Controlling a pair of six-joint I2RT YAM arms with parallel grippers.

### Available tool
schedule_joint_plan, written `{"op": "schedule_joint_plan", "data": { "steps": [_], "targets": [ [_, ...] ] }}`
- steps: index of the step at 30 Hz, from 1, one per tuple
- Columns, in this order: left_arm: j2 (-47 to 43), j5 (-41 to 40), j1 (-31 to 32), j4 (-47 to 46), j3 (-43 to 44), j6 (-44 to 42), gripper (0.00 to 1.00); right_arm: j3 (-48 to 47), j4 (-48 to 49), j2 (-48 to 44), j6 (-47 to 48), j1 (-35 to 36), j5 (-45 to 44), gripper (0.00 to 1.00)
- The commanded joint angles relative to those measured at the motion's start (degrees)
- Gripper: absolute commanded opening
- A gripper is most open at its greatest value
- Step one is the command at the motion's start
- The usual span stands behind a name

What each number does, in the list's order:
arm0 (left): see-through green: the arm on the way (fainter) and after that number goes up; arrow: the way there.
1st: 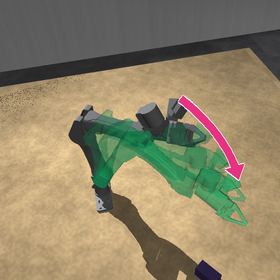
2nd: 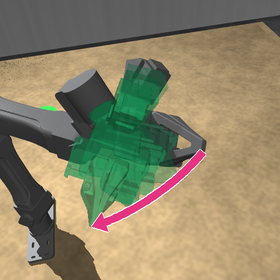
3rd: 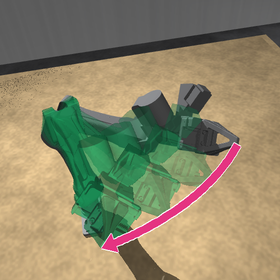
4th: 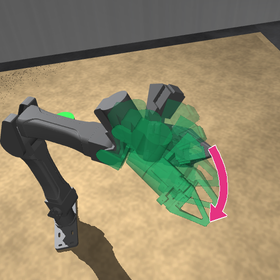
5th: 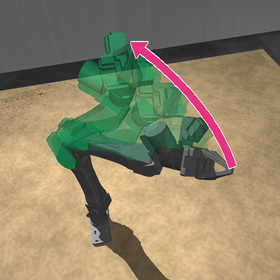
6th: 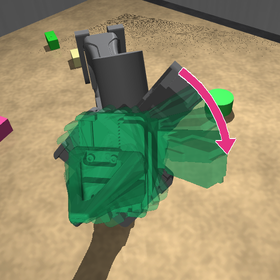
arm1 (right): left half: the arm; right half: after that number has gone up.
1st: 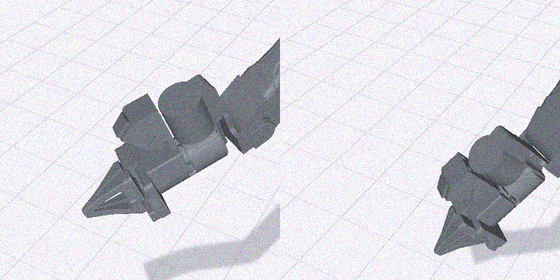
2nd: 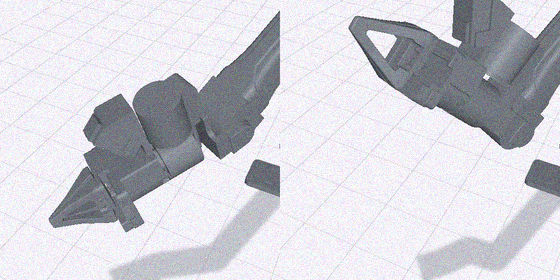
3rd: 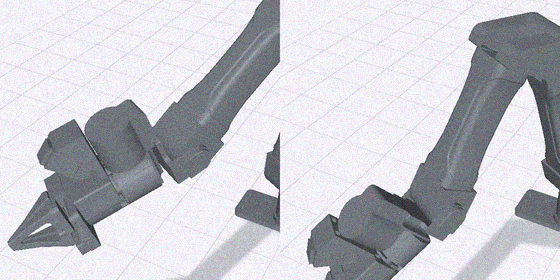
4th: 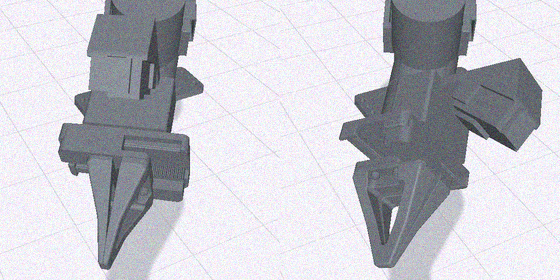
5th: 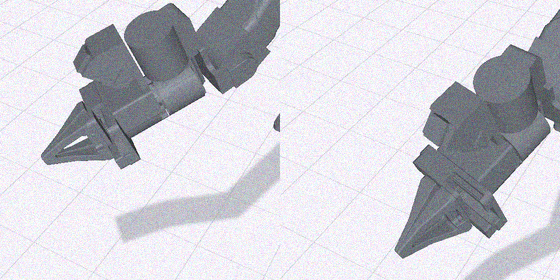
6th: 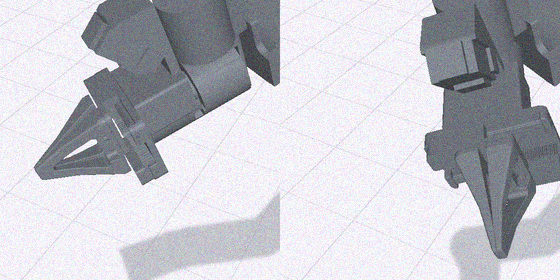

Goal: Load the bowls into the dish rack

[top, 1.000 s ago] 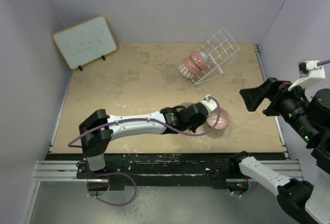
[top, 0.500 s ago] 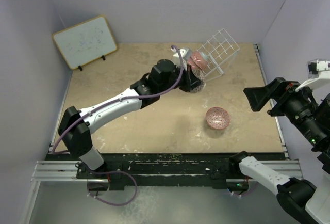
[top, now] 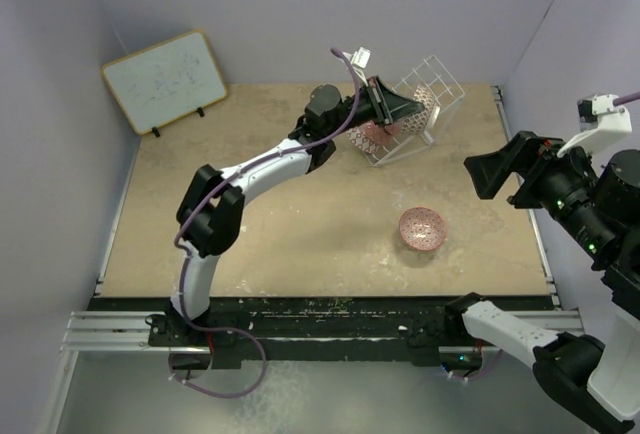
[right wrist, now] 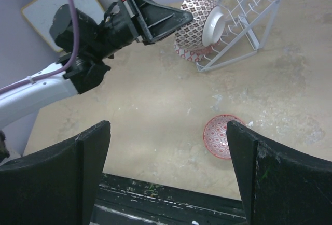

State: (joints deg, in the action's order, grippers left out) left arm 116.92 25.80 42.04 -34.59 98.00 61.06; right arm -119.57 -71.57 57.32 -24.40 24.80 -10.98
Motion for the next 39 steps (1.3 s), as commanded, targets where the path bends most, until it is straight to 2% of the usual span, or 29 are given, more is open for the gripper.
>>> {"op": "schedule_joint_plan", "data": {
  "steps": [1, 5, 10, 17, 22, 39],
  "targets": [
    [6.2, 0.0, -1.6, -17.7, 7.4, 11.7, 0.00, -1.9, 0.3, 1.5, 1.2, 0.1, -0.8, 0.95],
    [14.4, -3.2, -2.2, -22.3, 15.4, 18.4, 0.00, -3.1, 0.0, 2.4, 2.1, 0.1, -1.4, 0.95],
    [18.5, -7.2, -3.5, -20.8, 20.5, 20.0, 0.00, -2.4, 0.0, 2.7, 2.3, 0.1, -2.0, 0.95],
    [20.7, -14.3, -5.7, -26.0, 15.8, 27.5, 0.00, -2.0, 0.0, 3.4, 3.0, 0.1, -2.3, 0.95],
    [24.2, -17.2, -6.1, -29.2, 15.8, 31.5, 0.00, -1.5, 0.2, 3.6, 3.0, 0.1, -2.4, 0.95],
    [24.3, -27.4, -5.3, -31.3, 12.2, 37.1, 0.00, -0.6, 0.1, 2.9, 2.3, 0.1, -2.5, 0.95]
  ]
}}
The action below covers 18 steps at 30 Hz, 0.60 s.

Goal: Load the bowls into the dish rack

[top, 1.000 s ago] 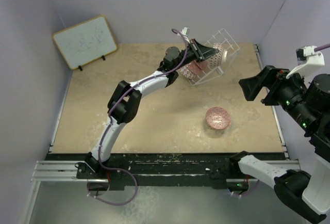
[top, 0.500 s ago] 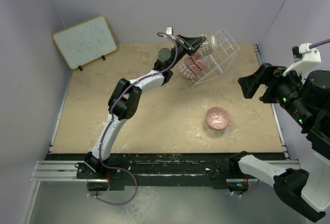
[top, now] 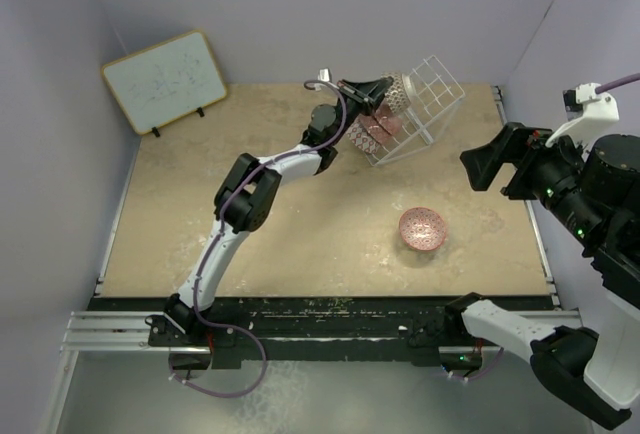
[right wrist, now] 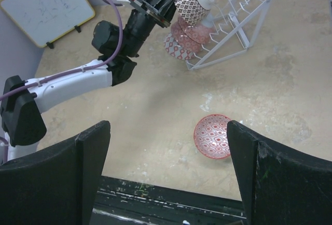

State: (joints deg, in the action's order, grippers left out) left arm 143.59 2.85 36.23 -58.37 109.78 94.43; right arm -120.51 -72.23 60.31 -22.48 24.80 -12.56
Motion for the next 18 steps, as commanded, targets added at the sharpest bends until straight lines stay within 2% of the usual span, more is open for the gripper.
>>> {"op": "schedule_joint_plan", "data": {
  "steps": [1, 18],
  "targets": [
    [-2.2, -4.9, 0.7, -7.5, 0.4, 4.1, 0.00, 0.4, 0.8, -0.2, 0.3, 0.1, -0.9, 0.95],
    [2.9, -11.7, 3.8, -7.6, 6.0, 5.2, 0.00, 0.2, 0.0, -1.2, 0.9, 0.1, -1.0, 0.95]
  ]
}}
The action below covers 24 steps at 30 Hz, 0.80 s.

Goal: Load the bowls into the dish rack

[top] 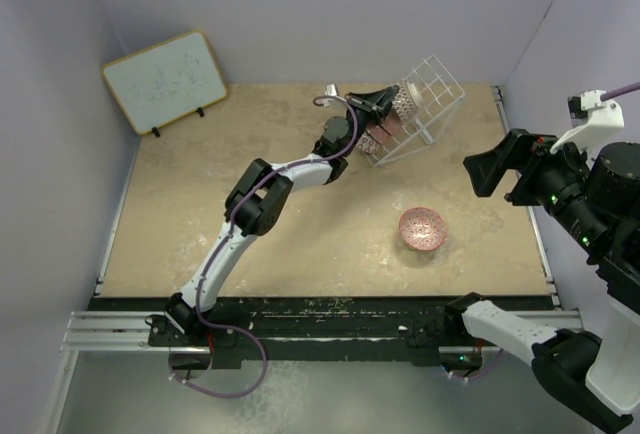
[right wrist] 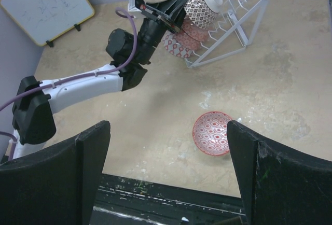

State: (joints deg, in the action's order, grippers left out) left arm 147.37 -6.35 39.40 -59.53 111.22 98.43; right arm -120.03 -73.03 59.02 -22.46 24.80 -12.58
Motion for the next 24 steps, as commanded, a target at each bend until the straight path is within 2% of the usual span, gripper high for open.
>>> {"op": "schedule_joint_plan", "data": {
  "steps": [1, 16, 24],
  "targets": [
    [-0.7, -2.6, 0.7, -6.4, 4.9, 1.0, 0.00, -0.2, 0.9, 0.0, 0.8, 0.1, -0.9, 0.95],
    [2.0, -5.2, 0.3, -4.1, 8.1, 2.1, 0.00, 0.8, 0.9, -0.3, 0.7, 0.1, -0.4, 0.95],
    [0.6, -6.4, 0.2, -2.5, 5.6, 2.7, 0.00, 1.4, 0.9, -0.7, 0.6, 0.1, -0.3, 0.95]
  ]
}}
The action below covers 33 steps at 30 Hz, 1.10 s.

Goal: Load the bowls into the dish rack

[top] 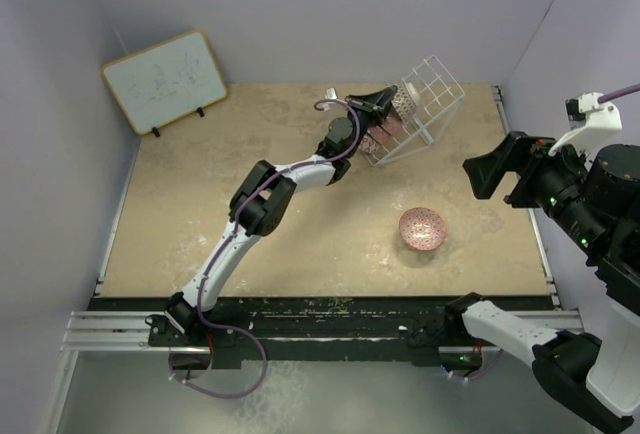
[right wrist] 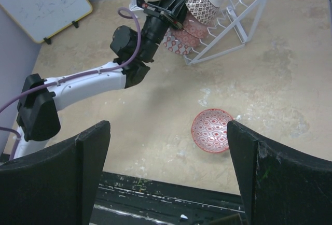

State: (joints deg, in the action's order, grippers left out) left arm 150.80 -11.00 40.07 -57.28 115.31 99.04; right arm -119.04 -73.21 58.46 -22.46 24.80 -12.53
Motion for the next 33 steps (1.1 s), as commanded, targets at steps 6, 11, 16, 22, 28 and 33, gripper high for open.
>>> {"op": "schedule_joint_plan", "data": {
  "steps": [6, 11, 16, 22, 28, 33],
  "targets": [
    [-3.5, -2.0, -0.5, -4.2, 0.7, 2.2, 0.00, 0.5, 1.1, -0.1, 0.6, 0.1, -0.3, 0.95],
    [-3.1, -2.0, -0.5, -3.9, 0.9, 2.4, 0.00, 1.2, 1.2, -0.2, 0.7, 0.1, -0.4, 0.95],
    [-2.9, -2.1, -0.5, -3.5, 1.1, 2.4, 0.08, 1.4, 1.2, 0.1, 0.8, 0.1, -0.4, 0.95],
    [-1.9, -2.6, -0.5, -4.4, 2.3, 2.7, 0.07, 1.7, 1.4, 0.2, 0.9, 0.1, -0.4, 0.95],
    [-0.9, -2.7, -0.5, -4.9, 3.4, 3.3, 0.06, 2.1, 1.4, 0.2, 0.9, 0.1, -0.4, 0.96],
    [-1.2, -2.5, -0.5, -4.3, 3.3, 3.1, 0.11, 1.8, 1.4, 0.4, 1.1, 0.1, -0.4, 0.96]
  ]
}}
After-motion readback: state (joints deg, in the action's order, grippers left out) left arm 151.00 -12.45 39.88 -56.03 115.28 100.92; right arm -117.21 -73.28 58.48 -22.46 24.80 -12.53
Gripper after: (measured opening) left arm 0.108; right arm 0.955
